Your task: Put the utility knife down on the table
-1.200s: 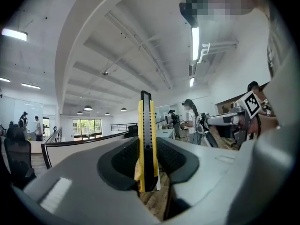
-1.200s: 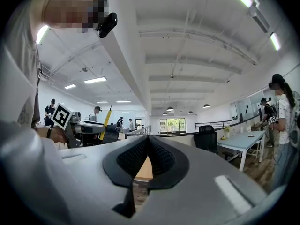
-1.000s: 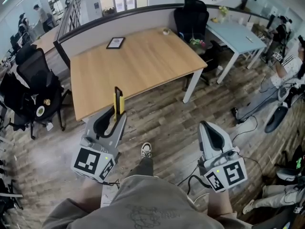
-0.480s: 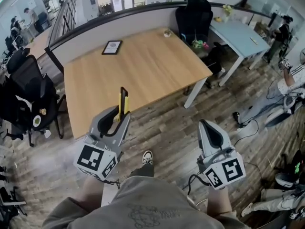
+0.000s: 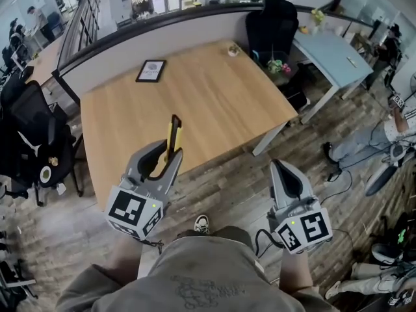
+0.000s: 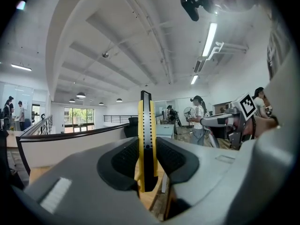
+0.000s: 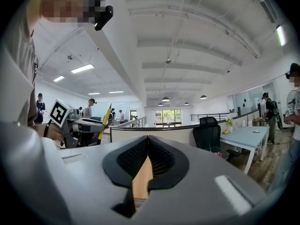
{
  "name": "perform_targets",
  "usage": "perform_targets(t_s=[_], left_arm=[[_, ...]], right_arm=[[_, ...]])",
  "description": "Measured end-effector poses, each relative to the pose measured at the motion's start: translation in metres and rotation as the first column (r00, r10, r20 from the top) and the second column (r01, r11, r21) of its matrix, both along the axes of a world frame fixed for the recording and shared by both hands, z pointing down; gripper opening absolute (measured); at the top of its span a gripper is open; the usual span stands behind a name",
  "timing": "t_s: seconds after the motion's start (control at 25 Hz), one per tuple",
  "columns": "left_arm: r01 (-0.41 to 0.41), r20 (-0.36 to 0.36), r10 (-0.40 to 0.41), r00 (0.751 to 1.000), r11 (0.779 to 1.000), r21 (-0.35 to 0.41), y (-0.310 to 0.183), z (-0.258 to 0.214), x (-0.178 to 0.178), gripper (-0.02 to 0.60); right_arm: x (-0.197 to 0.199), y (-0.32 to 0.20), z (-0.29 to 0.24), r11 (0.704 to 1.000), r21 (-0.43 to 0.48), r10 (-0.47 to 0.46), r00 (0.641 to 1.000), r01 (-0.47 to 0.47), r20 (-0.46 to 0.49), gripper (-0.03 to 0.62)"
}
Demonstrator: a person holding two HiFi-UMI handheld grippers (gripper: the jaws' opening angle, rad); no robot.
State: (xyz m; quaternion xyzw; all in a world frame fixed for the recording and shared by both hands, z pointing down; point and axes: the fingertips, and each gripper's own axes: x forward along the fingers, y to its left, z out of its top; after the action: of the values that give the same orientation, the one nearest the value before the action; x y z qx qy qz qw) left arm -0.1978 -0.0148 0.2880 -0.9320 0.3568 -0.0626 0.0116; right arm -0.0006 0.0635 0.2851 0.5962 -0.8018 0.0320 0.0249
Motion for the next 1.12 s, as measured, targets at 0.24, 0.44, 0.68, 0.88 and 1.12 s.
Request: perform_targets(t_s=[0.24, 0.44, 0.68, 0.88, 1.12], left_arm=[[-0.015, 0.002, 0.015, 1.000, 1.000, -0.019, -0.042, 0.007, 0.020, 0.110], [-0.025, 0.019, 0.025, 1.000, 1.000, -0.016, -0.076, 0.011, 0.049, 0.110], [0.030, 0.031, -0.030, 0.999, 0.999, -0.012, -0.125, 0.015, 0.085, 0.110], [0.103, 0.048, -0.102, 0.994, 0.995, -0.019, -0.173, 0.017, 0.125, 0.110], [0.198, 0.066, -0.195, 0.979, 0.979, -0.046, -0.225, 0.021, 0.175, 0.110]], right_arm=[[0.027, -0.038, 0.010, 0.999, -0.023, 0.032, 0.999, -0.032, -0.002, 0.011], [0.059, -0.073, 0.017, 0.998, -0.029, 0.049, 0.999, -0.050, -0.006, 0.011], [0.095, -0.136, 0.020, 0.999, -0.027, -0.021, 1.000, 0.021, 0.000, 0.011], [0.141, -0.202, 0.020, 0.994, -0.038, -0.102, 0.995, 0.102, -0.009, 0.011], [0.194, -0.272, 0.020, 0.977, -0.053, -0.206, 0.978, 0.206, -0.004, 0.011]])
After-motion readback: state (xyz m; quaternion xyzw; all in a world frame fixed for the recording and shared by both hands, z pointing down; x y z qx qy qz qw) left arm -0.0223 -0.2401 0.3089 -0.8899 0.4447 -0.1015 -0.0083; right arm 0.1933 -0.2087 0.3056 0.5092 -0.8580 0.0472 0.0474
